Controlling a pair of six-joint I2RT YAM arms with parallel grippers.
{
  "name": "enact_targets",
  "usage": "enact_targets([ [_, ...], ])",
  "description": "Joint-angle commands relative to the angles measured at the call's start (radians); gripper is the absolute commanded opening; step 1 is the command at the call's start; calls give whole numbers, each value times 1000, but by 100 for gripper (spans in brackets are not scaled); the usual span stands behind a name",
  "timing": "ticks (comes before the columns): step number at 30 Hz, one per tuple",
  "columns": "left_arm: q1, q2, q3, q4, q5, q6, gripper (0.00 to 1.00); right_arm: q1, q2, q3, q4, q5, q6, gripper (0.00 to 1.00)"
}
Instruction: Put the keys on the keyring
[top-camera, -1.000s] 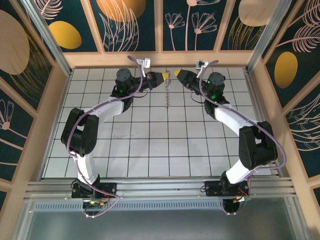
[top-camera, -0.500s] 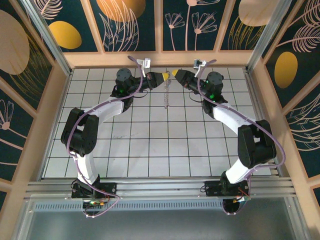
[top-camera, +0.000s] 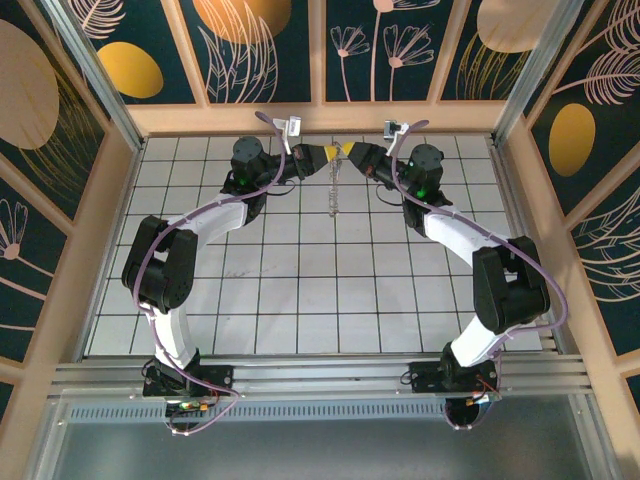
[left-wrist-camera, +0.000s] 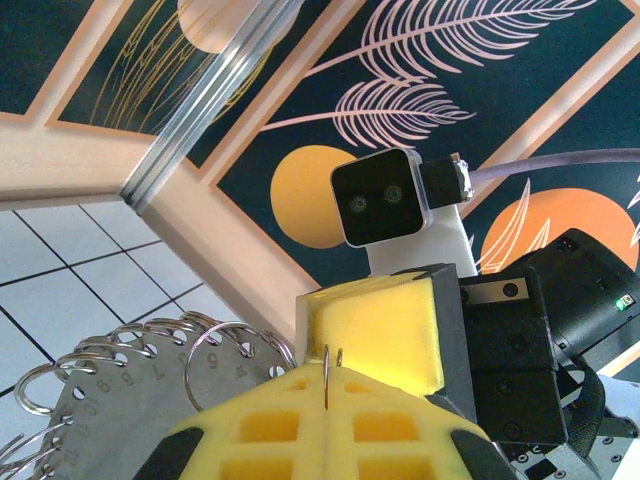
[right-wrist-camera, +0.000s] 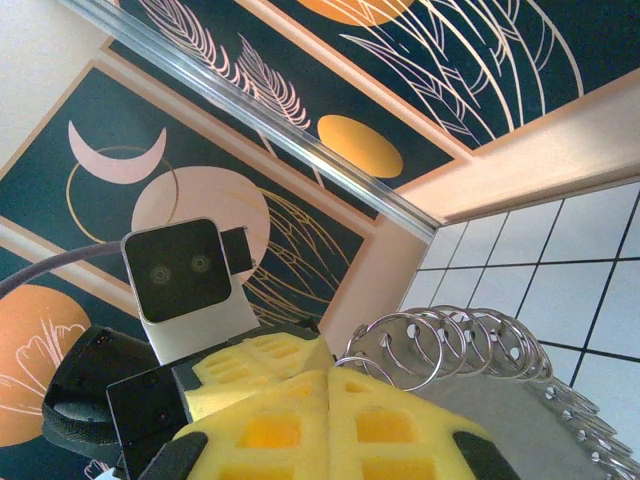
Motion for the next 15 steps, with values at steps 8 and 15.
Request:
enact_targets([
  [8, -5, -20, 20, 43, 5, 11, 0, 45, -21, -42, 63, -29, 1, 9],
  [15, -5, -19, 21, 47, 6, 9, 0, 51, -36, -63, 66, -29, 0, 12],
])
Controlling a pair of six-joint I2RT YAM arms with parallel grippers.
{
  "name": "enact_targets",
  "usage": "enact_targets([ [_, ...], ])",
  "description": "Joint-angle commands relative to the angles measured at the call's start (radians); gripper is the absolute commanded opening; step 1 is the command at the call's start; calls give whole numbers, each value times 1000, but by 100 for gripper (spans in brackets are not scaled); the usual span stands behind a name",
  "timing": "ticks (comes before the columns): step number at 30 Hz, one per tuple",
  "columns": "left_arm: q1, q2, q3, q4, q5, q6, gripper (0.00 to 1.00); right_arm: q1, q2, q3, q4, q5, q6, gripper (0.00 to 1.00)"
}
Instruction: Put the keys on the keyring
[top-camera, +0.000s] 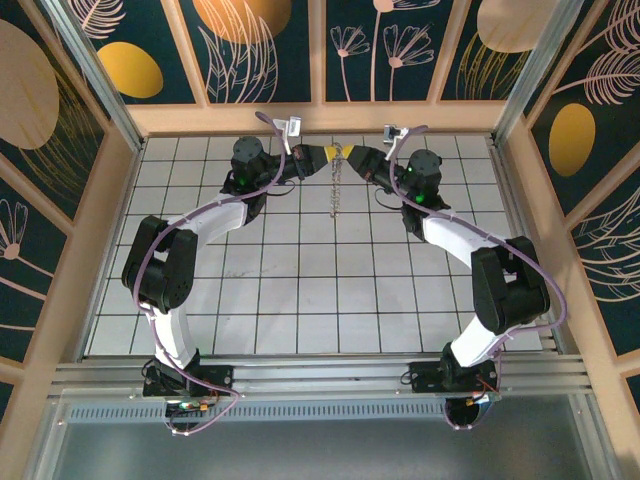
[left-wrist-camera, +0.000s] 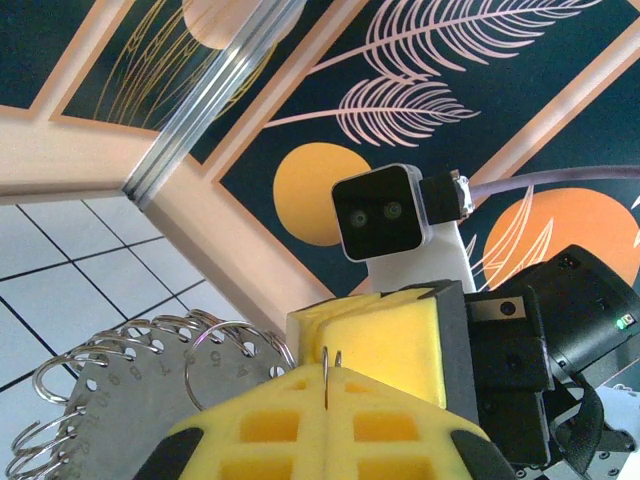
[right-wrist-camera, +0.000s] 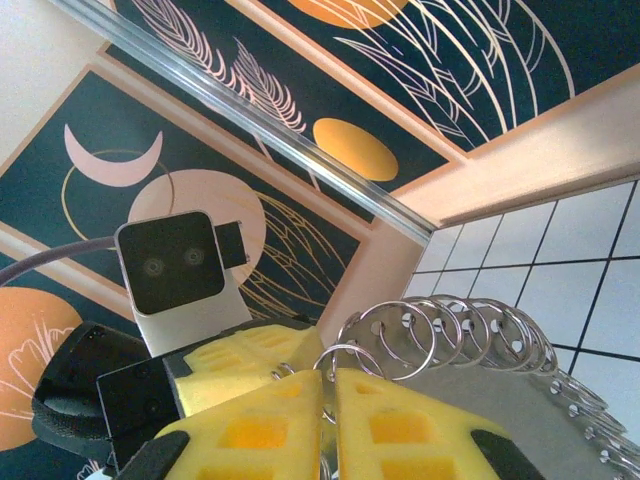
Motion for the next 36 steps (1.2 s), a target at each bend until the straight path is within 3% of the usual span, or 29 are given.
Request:
enact_targets([
  [1, -6, -19, 21, 57, 6, 8, 0, 41, -35, -20, 24, -55, -2, 12],
  [16, -5, -19, 20, 61, 2, 5, 0, 57, -50, -25, -20, -76, -34, 15],
  [25, -6, -22, 20, 56, 1, 10, 0, -17, -156, -111, -38, -57, -48, 19],
  [31, -6, -18, 23, 65, 4, 2, 0, -32, -158, -63, -47, -45, -53, 27],
  [36, -6, -20, 23, 63, 3, 2, 0, -32, -101, -8, -5, -48, -23, 26],
])
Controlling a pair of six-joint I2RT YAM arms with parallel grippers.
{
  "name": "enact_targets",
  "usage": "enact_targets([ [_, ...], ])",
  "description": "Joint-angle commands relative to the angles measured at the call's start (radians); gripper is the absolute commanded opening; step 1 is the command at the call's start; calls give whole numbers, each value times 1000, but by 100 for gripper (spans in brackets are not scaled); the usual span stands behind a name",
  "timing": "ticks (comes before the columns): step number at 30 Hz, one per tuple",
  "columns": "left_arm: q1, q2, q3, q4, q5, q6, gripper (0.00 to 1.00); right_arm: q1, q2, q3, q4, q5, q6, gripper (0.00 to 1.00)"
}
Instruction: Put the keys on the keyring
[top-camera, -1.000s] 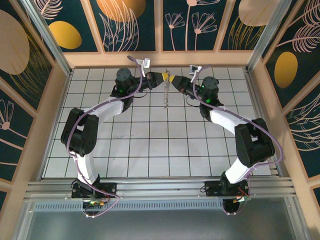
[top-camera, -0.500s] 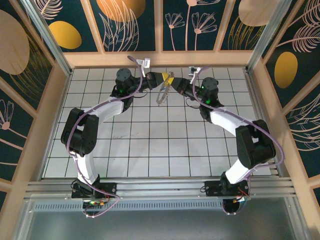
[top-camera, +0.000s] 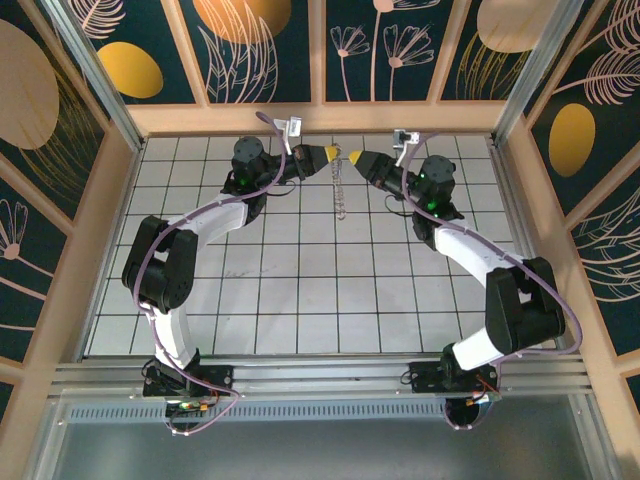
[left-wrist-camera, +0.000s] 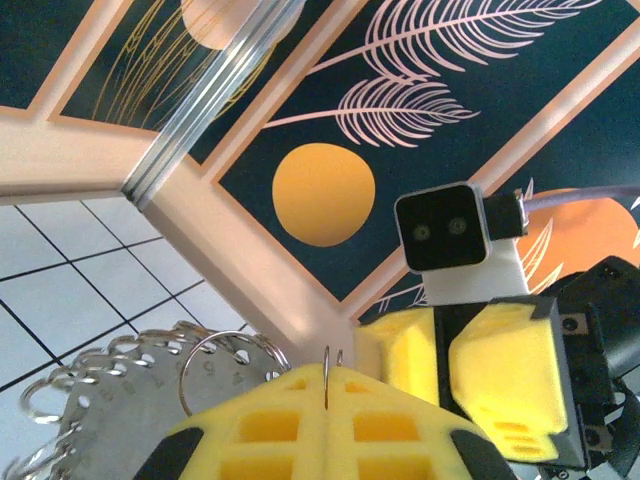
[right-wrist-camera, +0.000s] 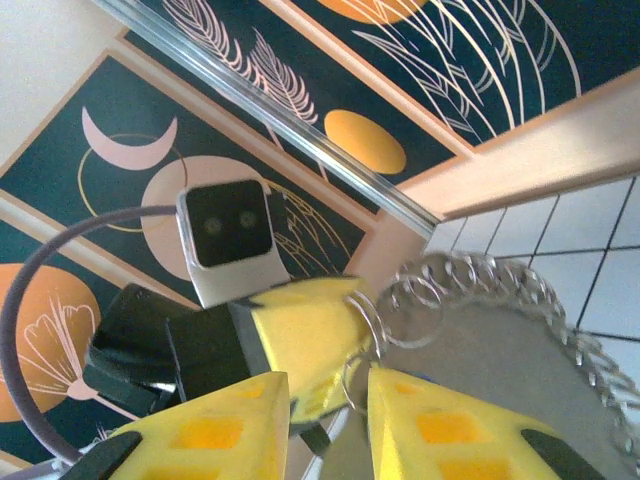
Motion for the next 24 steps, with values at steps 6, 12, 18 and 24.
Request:
enact_targets([
  [6, -4, -21, 21, 62, 6, 3, 0, 12, 94, 110, 99, -31, 45, 24],
  [12, -5, -20, 24, 60, 7, 4, 0, 26, 132, 129, 101, -38, 47, 24],
  [18, -4, -19, 26, 59, 7, 5, 0, 36, 138, 106, 111, -44, 49, 14],
  [24, -5, -15, 29, 61, 6, 4, 0, 42, 132, 65, 136, -43, 61, 8],
])
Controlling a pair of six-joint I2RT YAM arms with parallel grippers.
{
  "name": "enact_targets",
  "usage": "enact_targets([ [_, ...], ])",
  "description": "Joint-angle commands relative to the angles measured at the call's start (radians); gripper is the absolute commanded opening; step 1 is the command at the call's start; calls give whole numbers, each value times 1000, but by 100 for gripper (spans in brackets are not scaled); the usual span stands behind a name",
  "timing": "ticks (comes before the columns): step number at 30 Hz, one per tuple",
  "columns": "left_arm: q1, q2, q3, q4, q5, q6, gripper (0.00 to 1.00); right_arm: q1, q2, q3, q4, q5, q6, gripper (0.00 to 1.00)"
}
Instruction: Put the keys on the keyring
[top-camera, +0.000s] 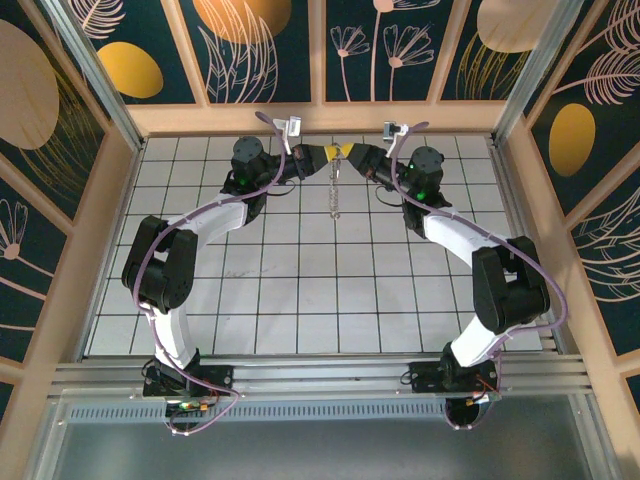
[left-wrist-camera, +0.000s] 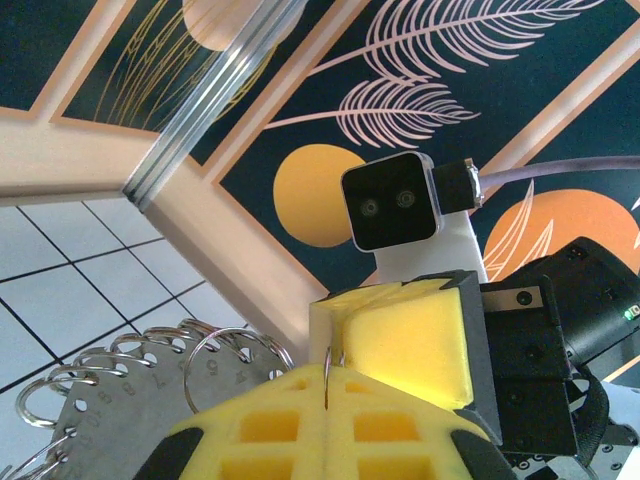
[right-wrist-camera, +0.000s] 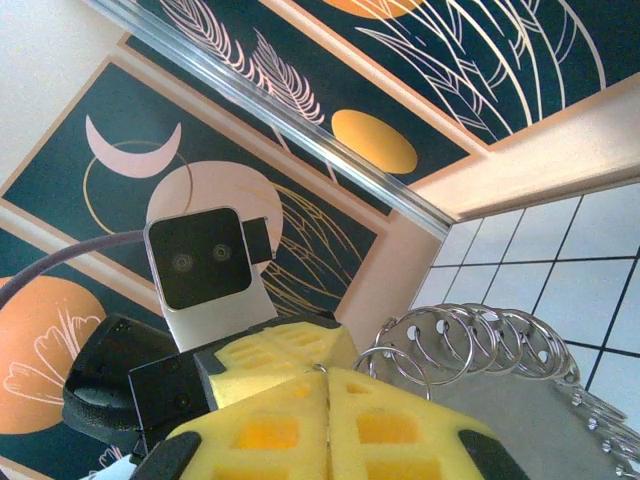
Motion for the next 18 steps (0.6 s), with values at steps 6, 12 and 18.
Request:
enact_targets([
  [6, -6, -15, 27, 60, 6, 4, 0, 33, 0, -28, 74, -38, 5, 18],
  [12, -6, -14, 29, 62, 8, 2, 0, 33, 1, -21, 70, -30, 6, 15],
  [18, -5, -15, 29, 61, 9, 1, 0, 34, 15, -9, 82, -34, 11, 24],
])
